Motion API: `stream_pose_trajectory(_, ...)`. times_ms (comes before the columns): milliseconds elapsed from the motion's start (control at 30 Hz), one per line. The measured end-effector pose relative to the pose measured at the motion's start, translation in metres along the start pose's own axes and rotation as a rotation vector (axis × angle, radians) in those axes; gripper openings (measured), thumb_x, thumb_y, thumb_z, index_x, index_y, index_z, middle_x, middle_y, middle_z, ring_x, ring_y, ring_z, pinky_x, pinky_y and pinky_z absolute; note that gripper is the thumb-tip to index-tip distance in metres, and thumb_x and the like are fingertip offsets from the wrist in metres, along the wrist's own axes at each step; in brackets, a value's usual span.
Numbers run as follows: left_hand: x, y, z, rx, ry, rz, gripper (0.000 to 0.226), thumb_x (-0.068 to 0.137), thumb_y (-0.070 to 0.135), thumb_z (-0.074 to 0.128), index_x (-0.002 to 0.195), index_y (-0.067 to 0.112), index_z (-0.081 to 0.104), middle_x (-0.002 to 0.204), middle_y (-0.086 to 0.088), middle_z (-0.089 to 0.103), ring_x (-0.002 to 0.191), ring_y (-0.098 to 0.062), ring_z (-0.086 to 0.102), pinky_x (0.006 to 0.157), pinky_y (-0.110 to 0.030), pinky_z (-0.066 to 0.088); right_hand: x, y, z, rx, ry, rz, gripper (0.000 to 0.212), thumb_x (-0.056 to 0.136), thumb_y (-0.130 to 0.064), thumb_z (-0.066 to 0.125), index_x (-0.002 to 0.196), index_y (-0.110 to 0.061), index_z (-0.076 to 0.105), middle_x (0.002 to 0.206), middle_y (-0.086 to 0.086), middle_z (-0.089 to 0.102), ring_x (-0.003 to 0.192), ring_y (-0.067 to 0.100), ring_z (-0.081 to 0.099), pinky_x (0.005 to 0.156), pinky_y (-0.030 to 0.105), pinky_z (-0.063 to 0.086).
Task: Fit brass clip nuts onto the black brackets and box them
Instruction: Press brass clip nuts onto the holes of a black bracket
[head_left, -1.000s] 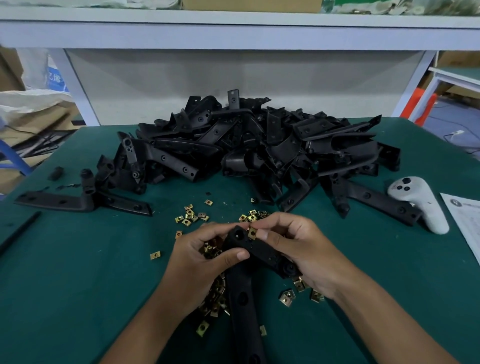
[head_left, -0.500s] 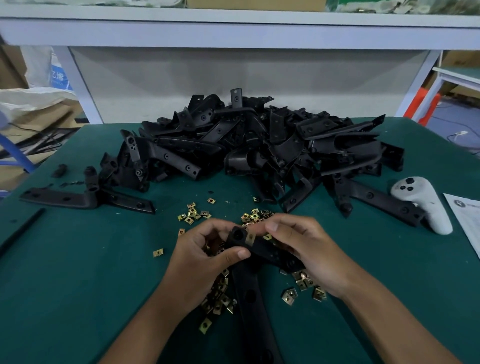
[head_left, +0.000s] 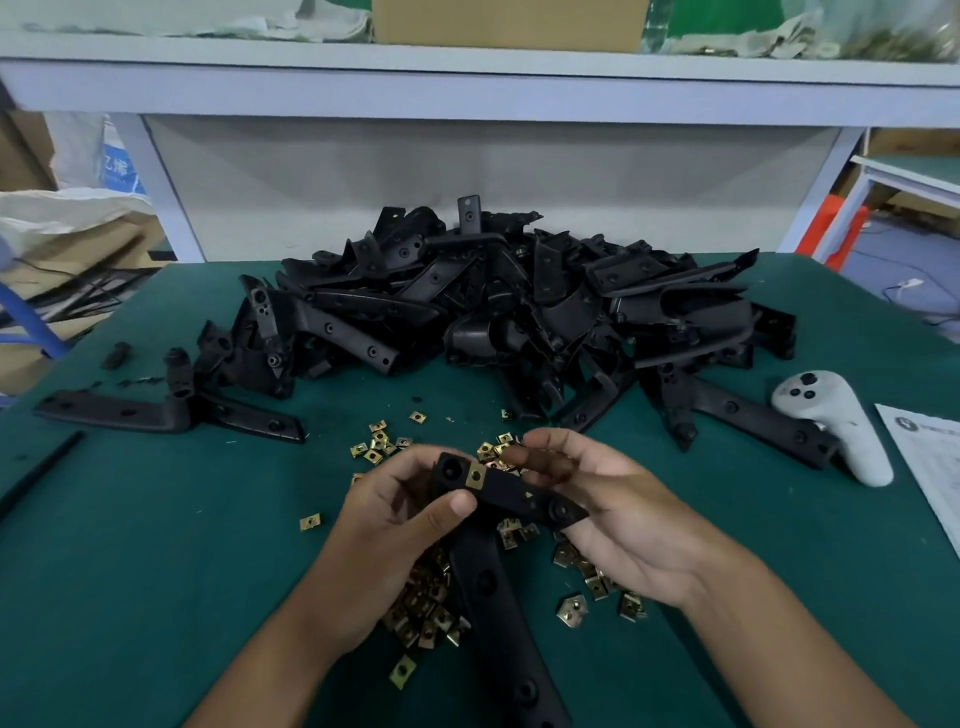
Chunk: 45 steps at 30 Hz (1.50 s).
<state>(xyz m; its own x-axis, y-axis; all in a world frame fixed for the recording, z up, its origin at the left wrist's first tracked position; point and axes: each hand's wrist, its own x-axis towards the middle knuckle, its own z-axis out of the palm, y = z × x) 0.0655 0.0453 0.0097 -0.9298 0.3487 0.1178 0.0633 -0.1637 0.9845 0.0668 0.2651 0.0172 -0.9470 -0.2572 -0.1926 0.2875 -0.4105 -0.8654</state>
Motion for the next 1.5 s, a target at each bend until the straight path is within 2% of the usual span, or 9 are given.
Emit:
stream_pose_trajectory(133, 0.0008, -0.0006, -0.0001, -0.043, -0.028, -0.045, 0.025, 0.084, 0.03, 0.081, 0.107, 0.021, 0.074, 0.101, -0.005, 0.074, 0.095, -0.019, 0.071, 0.08, -0.025, 0.058, -0.0019, -0.0063, 0.0022, 0.007, -0.022, -0.002, 0.037, 0.099, 0.011, 0.047, 0.133, -0.003, 0.053, 0.125, 0.019, 0.07, 0.117, 0.029, 0.068, 0.091, 0.03, 0.059)
stream_pose_trajectory(267, 0.0015, -0.0004, 0.0029, 0.039, -0.02, -0.052, 0.03, 0.074, 0.009, 0.078, 0.103, 0.017, 0.075, 0.076, 0.008, 0.076, 0.07, 0.004, 0.07, 0.064, -0.008, 0.053, -0.0029, -0.0066, 0.0037, -0.084, -0.021, -0.029, 0.033, 0.103, 0.0, 0.046, 0.135, -0.005, 0.047, 0.125, 0.017, 0.071, 0.115, 0.027, 0.069, 0.09, 0.03, 0.058)
stream_pose_trajectory(367, 0.0021, -0.0009, 0.0037, 0.006, 0.02, -0.08, 0.028, 0.07, 0.011, 0.08, 0.094, 0.024, 0.078, 0.093, -0.004, 0.078, 0.083, -0.013, 0.075, 0.07, -0.017, 0.057, -0.0024, -0.004, 0.005, -0.165, -0.015, -0.034, 0.024, 0.104, -0.01, 0.048, 0.127, -0.005, 0.045, 0.123, 0.013, 0.072, 0.114, 0.026, 0.069, 0.092, 0.032, 0.059)
stream_pose_trajectory(567, 0.0031, 0.0002, 0.0028, -0.052, 0.027, -0.085, 0.027, 0.07, 0.013, 0.077, 0.094, 0.025, 0.079, 0.094, -0.004, 0.078, 0.085, -0.013, 0.075, 0.072, -0.018, 0.057, -0.0033, -0.0021, 0.0086, -0.246, 0.032, -0.073, 0.019, 0.091, -0.024, 0.062, 0.101, -0.012, 0.074, 0.098, 0.006, 0.077, 0.087, 0.013, 0.073, 0.073, 0.021, 0.056)
stream_pose_trajectory(700, 0.0023, 0.0009, 0.0032, -0.042, 0.021, -0.079, 0.026, 0.074, 0.013, 0.077, 0.097, 0.025, 0.078, 0.095, -0.004, 0.078, 0.086, -0.012, 0.074, 0.073, -0.018, 0.057, -0.0032, -0.0039, 0.0072, -0.274, 0.088, -0.091, 0.022, 0.086, -0.029, 0.067, 0.102, -0.021, 0.079, 0.078, -0.002, 0.063, 0.077, 0.011, 0.061, 0.072, 0.025, 0.054)
stream_pose_trajectory(833, 0.0023, 0.0033, 0.0039, -0.076, 0.028, -0.074, 0.024, 0.076, 0.014, 0.076, 0.097, 0.024, 0.078, 0.096, -0.005, 0.077, 0.087, -0.014, 0.074, 0.073, -0.019, 0.057, -0.0017, -0.0046, 0.0056, -0.153, 0.058, -0.094, 0.032, 0.086, -0.019, 0.065, 0.117, -0.013, 0.072, 0.092, 0.002, 0.075, 0.075, 0.005, 0.066, 0.069, 0.02, 0.055)
stream_pose_trajectory(1100, 0.0012, 0.0057, 0.0041, -0.033, 0.062, -0.054, 0.026, 0.073, 0.017, 0.077, 0.097, 0.028, 0.078, 0.096, -0.004, 0.077, 0.089, -0.014, 0.073, 0.076, -0.021, 0.058, -0.0013, -0.0042, 0.0043, -0.104, 0.04, -0.094, 0.025, 0.088, -0.011, 0.064, 0.111, -0.012, 0.075, 0.109, 0.013, 0.076, 0.085, 0.01, 0.069, 0.075, 0.02, 0.057)
stream_pose_trajectory(1333, 0.0, 0.0059, 0.0044, -0.045, 0.036, -0.064, 0.026, 0.074, 0.017, 0.078, 0.098, 0.028, 0.077, 0.097, -0.003, 0.077, 0.088, -0.015, 0.074, 0.074, -0.02, 0.058, -0.0043, -0.0069, 0.007, -0.177, 0.057, -0.114, 0.018, 0.083, -0.015, 0.068, 0.097, -0.017, 0.079, 0.079, -0.006, 0.069, 0.07, 0.002, 0.062, 0.064, 0.017, 0.051)
stream_pose_trajectory(1500, 0.0007, 0.0046, 0.0036, -0.019, 0.058, -0.055, 0.025, 0.075, 0.018, 0.078, 0.097, 0.03, 0.076, 0.092, 0.002, 0.075, 0.085, -0.013, 0.073, 0.072, -0.021, 0.058, -0.0063, -0.0056, 0.0088, -0.266, 0.022, -0.142, 0.015, 0.089, -0.009, 0.067, 0.092, -0.02, 0.076, 0.076, -0.009, 0.066, 0.074, 0.004, 0.064, 0.071, 0.018, 0.053)
